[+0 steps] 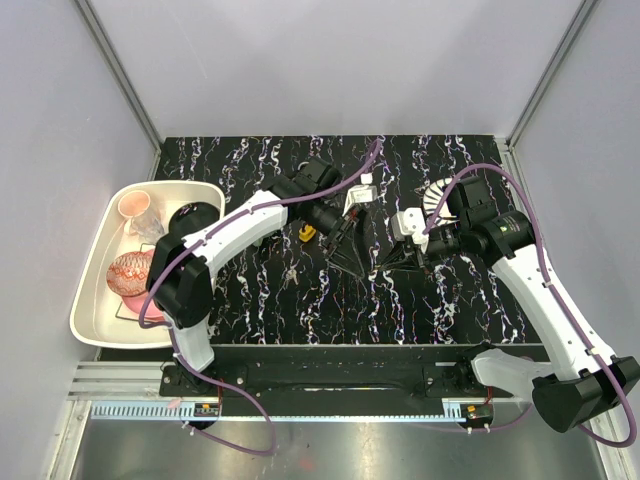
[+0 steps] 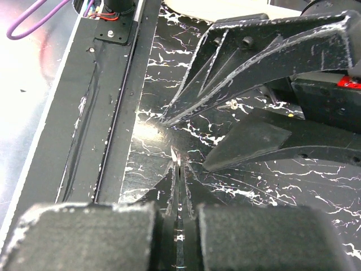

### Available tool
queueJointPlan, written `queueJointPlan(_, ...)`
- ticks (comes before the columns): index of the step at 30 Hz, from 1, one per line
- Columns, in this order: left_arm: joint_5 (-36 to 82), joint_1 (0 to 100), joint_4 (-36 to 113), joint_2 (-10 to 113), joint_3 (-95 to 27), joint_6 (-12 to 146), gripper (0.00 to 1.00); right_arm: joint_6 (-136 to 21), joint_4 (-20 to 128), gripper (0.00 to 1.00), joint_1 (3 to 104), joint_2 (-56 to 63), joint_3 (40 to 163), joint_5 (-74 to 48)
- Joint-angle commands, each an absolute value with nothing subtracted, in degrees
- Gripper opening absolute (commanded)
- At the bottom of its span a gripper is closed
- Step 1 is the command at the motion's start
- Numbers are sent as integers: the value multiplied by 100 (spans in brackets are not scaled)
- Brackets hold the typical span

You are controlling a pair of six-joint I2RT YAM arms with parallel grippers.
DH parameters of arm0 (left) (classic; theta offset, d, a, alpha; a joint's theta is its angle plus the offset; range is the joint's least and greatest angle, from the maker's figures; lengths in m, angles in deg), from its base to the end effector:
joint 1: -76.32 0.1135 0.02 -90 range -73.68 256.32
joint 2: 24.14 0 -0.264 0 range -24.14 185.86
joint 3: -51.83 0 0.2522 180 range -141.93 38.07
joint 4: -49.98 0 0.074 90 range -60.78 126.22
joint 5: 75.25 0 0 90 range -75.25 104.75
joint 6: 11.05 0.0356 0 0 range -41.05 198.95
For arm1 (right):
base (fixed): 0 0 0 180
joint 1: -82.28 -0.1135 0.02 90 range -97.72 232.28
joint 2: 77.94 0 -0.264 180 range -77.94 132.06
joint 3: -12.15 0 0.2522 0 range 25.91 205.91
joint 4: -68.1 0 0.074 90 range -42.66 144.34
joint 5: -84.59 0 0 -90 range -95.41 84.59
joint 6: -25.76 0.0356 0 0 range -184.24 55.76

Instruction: Unlock with the key

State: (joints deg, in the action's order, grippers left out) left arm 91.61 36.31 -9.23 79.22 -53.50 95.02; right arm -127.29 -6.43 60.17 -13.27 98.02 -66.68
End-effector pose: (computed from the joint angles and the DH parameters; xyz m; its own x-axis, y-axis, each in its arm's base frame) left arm 0.2668 -0.2692 0.3100 -0.4668 0.4740 -0.7467 0.7066 -0.3079 -0.6371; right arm 0.1704 0.1029 0.3702 0.2570 -0.3581 -0.8976 -0.9643 -0.1566 -0.2136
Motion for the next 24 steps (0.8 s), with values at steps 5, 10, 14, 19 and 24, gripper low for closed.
queueJointPlan(5, 9842, 3440, -851, 8037, -5544, 9618, 57, -12893, -586, 0, 5978, -1360, 9912, -6992)
queueJointPlan(10, 9938, 3361, -843, 8098, -5553, 9574, 41, -12946, -595, 0, 5978, -1386, 9868, -6992)
queueJointPlan(14, 9982, 3343, -851, 8098, -5562, 9574, 33, -12990, -595, 0, 5978, -1404, 9824, -6983)
queueJointPlan(19, 10061, 3352, -851, 8151, -5544, 9556, 20, -13069, -604, 0, 5987, -1439, 9763, -6939)
queueJointPlan(24, 10088, 3343, -851, 8204, -5579, 9503, 0, -13139, -604, 0, 5987, -1465, 9719, -6896)
